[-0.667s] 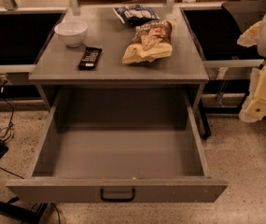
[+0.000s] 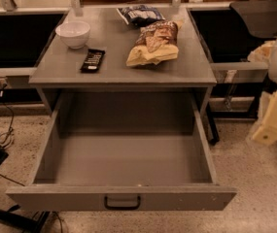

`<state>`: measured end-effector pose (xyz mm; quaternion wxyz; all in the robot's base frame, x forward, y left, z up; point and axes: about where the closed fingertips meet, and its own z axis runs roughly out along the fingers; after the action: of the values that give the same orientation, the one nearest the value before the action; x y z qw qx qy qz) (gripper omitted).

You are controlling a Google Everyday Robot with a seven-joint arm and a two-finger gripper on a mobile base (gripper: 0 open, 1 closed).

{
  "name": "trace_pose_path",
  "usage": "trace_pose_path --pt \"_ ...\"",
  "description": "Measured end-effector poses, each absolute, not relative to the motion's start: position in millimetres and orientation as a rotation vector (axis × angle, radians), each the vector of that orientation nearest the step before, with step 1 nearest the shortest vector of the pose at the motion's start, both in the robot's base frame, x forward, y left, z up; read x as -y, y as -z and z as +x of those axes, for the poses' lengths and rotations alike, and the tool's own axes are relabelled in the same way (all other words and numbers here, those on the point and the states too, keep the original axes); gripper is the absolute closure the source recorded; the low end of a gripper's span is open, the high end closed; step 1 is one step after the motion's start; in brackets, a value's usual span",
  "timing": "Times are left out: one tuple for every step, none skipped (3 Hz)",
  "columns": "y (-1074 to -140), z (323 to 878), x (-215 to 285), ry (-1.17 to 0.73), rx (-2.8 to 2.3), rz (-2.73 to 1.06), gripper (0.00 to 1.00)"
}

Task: Close top drawer

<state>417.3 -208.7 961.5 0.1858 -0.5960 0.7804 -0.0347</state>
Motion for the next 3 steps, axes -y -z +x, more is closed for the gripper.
trace_pose_path --pt "-918 390 210 0.095 -2.246 -1.622 0.19" --pt "-862 367 212 0.140 -2.324 -1.596 0.42" --pt "-793 345 212 0.151 -2.410 -1.617 0.66"
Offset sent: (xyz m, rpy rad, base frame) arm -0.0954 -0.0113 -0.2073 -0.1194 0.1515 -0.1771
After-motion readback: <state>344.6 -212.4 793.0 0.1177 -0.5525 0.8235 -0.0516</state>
